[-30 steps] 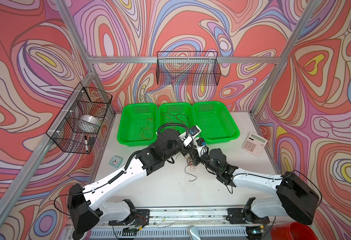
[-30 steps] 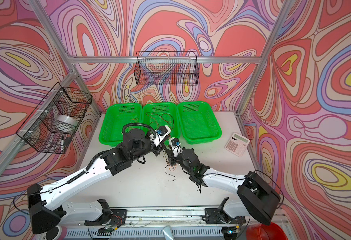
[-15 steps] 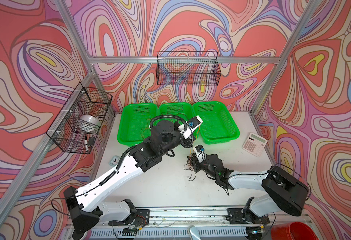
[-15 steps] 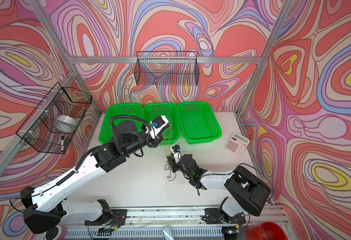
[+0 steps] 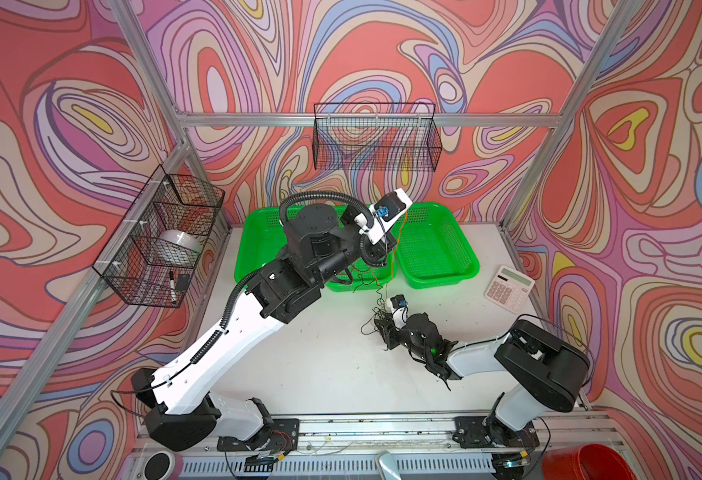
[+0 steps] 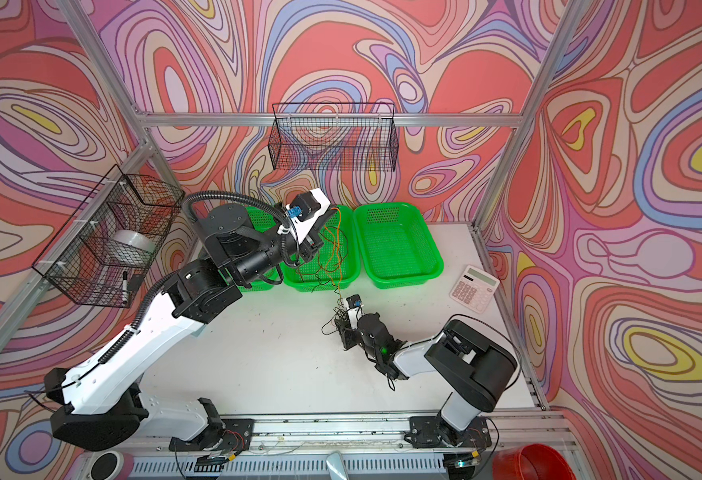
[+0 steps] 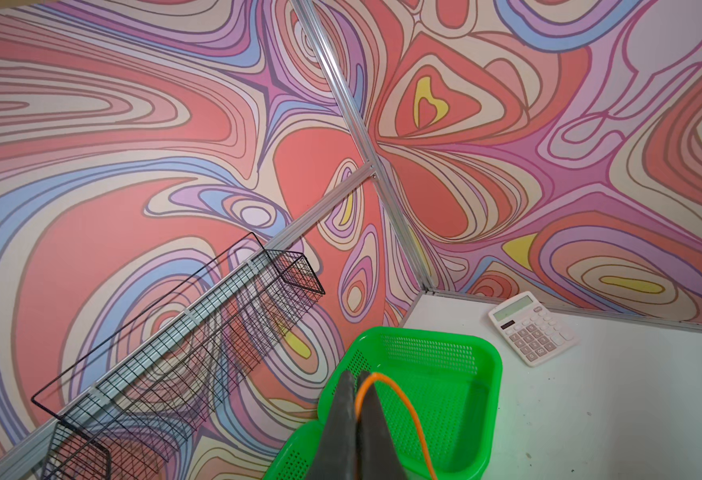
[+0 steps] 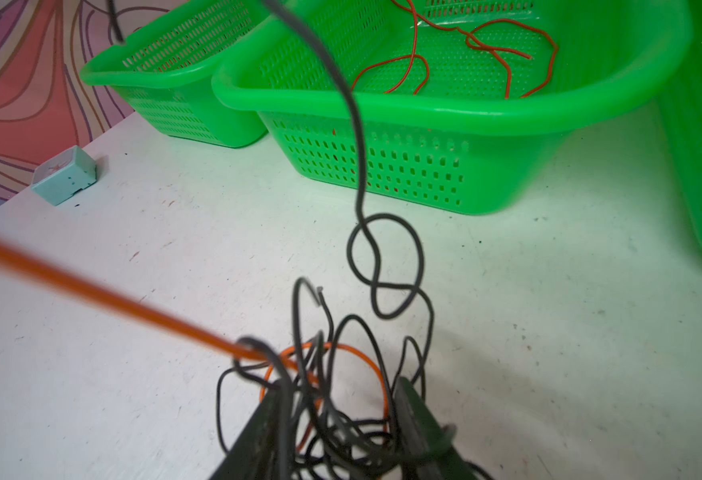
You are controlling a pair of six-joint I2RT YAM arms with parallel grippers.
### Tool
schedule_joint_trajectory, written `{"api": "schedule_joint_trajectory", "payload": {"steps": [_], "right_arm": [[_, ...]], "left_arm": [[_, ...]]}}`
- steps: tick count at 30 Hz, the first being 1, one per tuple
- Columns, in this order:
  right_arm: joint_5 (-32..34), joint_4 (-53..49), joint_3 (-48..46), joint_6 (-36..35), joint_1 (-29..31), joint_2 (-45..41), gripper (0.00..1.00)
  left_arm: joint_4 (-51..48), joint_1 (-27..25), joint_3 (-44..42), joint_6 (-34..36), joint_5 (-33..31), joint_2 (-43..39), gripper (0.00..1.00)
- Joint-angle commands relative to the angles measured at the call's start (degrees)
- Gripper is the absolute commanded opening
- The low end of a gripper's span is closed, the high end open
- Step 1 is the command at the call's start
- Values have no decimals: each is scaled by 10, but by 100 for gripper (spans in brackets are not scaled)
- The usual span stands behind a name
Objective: Untangle the cables
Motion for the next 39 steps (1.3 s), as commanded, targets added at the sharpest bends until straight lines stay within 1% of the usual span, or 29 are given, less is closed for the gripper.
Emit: {"api": "schedule_joint_trajectory", "payload": {"steps": [1,3,7,9,11,14,17,21,23,26,31,34,35,37,39], "right_arm": [[10,19,-10,7,2,-6,44],[5,36,-24,-11,1,-39,49],[-15,2,-31,-59,2,-123,54],[-33,-16,-33,-80,2,-174,59],[-47,-37,-29,-100,2,-212,62],[-50,-66,-14,-125,2,-255,64],[-44,-93,11,-147,3,-276,66],[-20,-119,55,-163,2,-262,66],[-10,-104,69,-170,2,-243,66],[22,-87,89,-162,2,-215,65],[9,-66,112,-149,2,-164,59],[13,-51,107,-123,-2,-128,58],[24,-54,108,-107,-4,-115,57],[35,-68,112,-77,-6,-92,54],[24,-88,117,-71,-6,-74,50]], "left_arm": [[-16,11,40,19,14,13,0],[-22,15,46,22,16,20,0],[-25,19,42,19,22,24,0],[-21,19,37,17,30,24,0],[-21,19,37,13,35,25,0],[-23,19,36,10,45,28,0],[-24,19,33,8,48,29,0],[-20,19,28,3,52,26,0],[-17,19,26,-2,59,25,0],[-14,17,29,-12,68,27,0],[-14,6,35,-16,73,28,0],[-16,1,52,-21,75,31,0],[-16,0,58,-23,77,33,0],[-16,-3,69,-30,80,36,0],[-20,-4,83,-35,87,40,0]]}}
